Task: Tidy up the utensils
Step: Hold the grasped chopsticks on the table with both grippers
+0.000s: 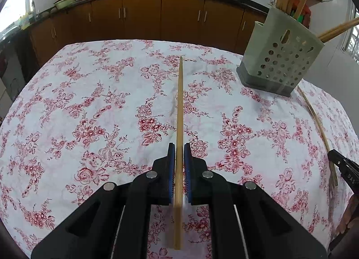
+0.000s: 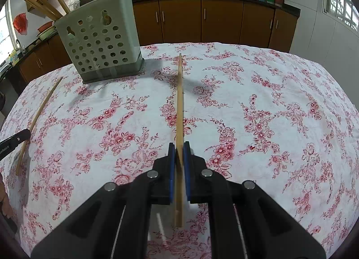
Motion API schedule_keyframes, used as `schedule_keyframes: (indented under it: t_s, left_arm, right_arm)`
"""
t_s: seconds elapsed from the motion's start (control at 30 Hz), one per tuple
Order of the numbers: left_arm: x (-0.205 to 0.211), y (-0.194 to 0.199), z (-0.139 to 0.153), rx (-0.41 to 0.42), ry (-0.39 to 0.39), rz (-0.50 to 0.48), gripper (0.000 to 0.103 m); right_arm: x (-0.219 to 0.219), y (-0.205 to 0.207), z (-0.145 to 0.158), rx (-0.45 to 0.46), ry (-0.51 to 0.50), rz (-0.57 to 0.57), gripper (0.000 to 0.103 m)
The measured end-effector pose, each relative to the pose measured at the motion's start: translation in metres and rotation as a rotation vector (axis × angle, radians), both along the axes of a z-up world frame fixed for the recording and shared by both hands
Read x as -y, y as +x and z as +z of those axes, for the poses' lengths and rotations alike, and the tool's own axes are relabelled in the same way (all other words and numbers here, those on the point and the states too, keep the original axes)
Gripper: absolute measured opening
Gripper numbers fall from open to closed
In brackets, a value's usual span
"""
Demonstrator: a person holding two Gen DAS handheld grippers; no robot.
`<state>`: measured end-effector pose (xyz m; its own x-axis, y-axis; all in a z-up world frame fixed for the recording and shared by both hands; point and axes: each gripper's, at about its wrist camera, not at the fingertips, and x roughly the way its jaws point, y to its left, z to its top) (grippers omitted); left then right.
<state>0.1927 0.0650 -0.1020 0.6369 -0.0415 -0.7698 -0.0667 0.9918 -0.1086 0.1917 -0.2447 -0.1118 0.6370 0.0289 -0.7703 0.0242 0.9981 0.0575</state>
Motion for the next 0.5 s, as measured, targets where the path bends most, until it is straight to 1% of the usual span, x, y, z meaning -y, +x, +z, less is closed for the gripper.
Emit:
schedule_keyframes:
  t_s: [0.5]
  left_arm:
    - [0.0001, -0.0008, 0.0007, 0.000, -0.009, 0.002, 0.010]
  right_arm:
    - [0.0007, 0.0001, 0.0002, 0.000, 0.001, 0.000, 0.010]
